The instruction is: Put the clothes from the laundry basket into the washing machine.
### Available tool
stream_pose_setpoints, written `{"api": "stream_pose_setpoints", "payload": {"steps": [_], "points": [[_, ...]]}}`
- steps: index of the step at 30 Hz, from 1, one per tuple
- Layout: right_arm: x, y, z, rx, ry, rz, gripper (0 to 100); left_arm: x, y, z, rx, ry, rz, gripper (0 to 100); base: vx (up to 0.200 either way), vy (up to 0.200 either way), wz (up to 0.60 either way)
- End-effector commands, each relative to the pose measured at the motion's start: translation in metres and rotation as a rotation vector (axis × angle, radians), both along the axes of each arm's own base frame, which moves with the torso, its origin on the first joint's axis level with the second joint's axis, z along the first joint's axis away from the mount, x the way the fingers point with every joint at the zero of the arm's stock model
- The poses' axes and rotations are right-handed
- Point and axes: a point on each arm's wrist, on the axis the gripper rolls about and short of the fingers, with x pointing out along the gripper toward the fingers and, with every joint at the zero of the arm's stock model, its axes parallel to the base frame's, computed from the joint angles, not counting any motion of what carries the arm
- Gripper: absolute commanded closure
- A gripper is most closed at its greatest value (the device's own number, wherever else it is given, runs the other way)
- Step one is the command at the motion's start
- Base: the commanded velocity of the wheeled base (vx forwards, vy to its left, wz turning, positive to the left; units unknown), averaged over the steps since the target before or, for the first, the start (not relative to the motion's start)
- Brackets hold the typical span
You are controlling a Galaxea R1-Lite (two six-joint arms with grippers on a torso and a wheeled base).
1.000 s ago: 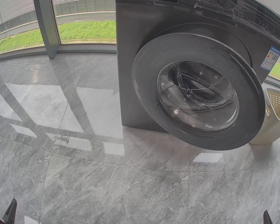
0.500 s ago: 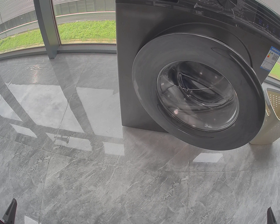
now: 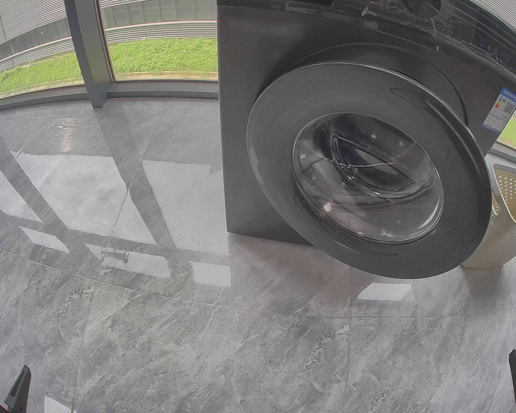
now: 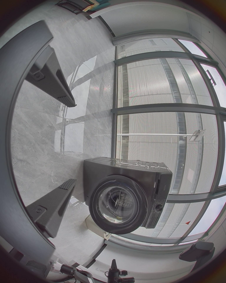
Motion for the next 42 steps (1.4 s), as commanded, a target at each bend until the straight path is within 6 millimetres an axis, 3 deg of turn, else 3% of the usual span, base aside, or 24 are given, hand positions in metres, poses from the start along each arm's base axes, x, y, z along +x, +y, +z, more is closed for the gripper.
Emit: {"api": "stream_pose_setpoints", "payload": {"steps": [1, 3, 5, 7, 12, 18, 26, 37, 42], "points": [[0.075, 0.004, 0.018, -0.037, 0.209, 0.091, 0, 0.000, 0.000, -0.005, 0.001, 0.004, 0.000, 0, 0.000, -0.200, 0.00], [0.085, 0.006, 0.020, -0.038, 0.218, 0.110, 0, 0.000, 0.000, -0.005, 0.001, 0.004, 0.000, 0, 0.000, -0.200, 0.00], [0.108, 0.014, 0.022, -0.039, 0.269, 0.177, 0, 0.000, 0.000, -0.005, 0.001, 0.004, 0.000, 0, 0.000, -0.200, 0.00], [0.114, 0.017, 0.022, -0.040, 0.286, 0.197, 0, 0.000, 0.000, -0.005, 0.001, 0.004, 0.000, 0, 0.000, -0.200, 0.00], [0.151, 0.033, 0.013, -0.043, 0.390, 0.262, 0, 0.000, 0.000, -0.005, 0.001, 0.004, 0.000, 0, 0.000, -0.200, 0.00], [0.178, 0.047, 0.004, 0.011, 0.384, 0.284, 0, 0.000, 0.000, -0.005, 0.005, 0.004, -0.002, 0, 0.000, -0.167, 0.00], [0.188, 0.057, 0.008, 0.056, 0.335, 0.255, 0, 0.000, 0.000, -0.005, 0.004, 0.004, -0.003, 0, 0.000, 0.000, 0.00], [0.205, 0.059, 0.024, 0.119, 0.279, 0.192, 0, 0.000, 0.000, -0.005, 0.002, 0.004, -0.003, 0, 0.200, 0.000, 0.00], [0.209, 0.059, 0.022, 0.142, 0.289, 0.138, 0, 0.000, 0.000, -0.005, 0.001, 0.004, -0.003, 0, 0.160, 0.000, 0.00]]}}
